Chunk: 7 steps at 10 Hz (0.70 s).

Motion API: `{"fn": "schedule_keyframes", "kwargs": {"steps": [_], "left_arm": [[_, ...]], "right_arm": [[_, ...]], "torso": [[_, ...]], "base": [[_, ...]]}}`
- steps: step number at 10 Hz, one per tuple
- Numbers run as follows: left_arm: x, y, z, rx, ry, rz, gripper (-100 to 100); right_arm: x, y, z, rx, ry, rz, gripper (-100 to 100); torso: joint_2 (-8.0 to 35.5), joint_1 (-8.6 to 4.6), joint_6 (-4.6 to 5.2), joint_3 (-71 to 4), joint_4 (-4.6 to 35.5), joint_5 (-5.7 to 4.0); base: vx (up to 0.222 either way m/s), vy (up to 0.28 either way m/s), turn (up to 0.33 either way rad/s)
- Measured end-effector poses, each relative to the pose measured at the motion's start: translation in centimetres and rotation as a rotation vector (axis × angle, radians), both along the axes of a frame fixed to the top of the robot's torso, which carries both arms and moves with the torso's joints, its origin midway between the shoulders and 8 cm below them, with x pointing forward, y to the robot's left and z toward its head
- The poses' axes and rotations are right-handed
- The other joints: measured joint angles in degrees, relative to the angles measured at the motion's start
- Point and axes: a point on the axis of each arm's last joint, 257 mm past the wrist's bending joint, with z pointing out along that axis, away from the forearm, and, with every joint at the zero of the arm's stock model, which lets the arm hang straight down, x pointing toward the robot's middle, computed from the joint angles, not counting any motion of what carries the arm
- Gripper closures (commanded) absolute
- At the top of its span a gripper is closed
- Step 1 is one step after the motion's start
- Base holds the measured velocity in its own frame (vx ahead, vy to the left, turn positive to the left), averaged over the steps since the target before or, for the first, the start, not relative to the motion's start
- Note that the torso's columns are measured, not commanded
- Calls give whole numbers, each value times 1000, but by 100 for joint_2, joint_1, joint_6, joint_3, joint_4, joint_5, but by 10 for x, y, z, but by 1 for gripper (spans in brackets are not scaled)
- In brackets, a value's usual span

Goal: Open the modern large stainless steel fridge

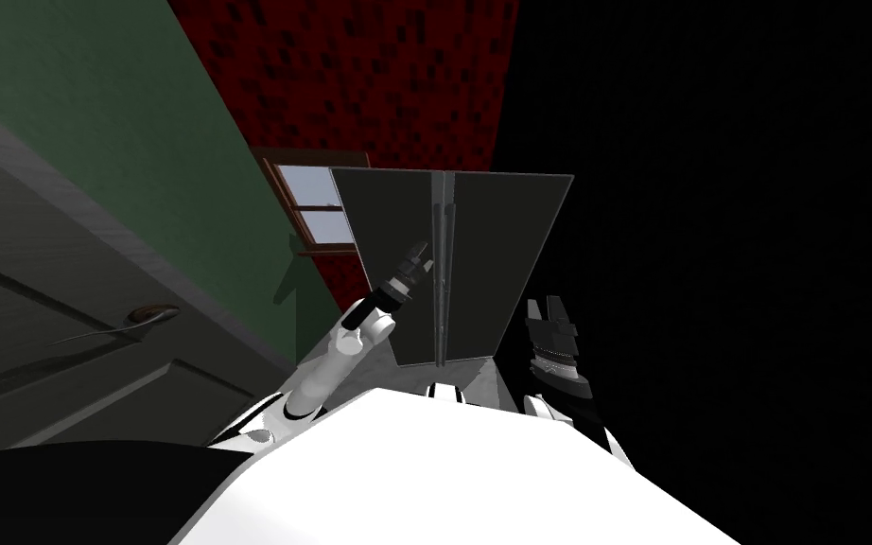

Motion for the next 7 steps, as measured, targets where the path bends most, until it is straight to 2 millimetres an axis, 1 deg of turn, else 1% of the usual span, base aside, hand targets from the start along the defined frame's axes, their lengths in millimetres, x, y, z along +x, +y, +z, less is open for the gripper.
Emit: {"fn": "schedule_keyframes", "kwargs": {"steps": [4,7], "left_arm": [[8,-26,8,83,32,-40,-100],[15,-40,9,155,63,-56,-100]], "right_arm": [[0,0,0,0,0,0,0],[0,0,0,0,0,0,0]], "torso": [[4,1,0,3,1,0],[1,3,1,1,1,0]], "base": [[24,44,-31],[17,35,-28]]}}
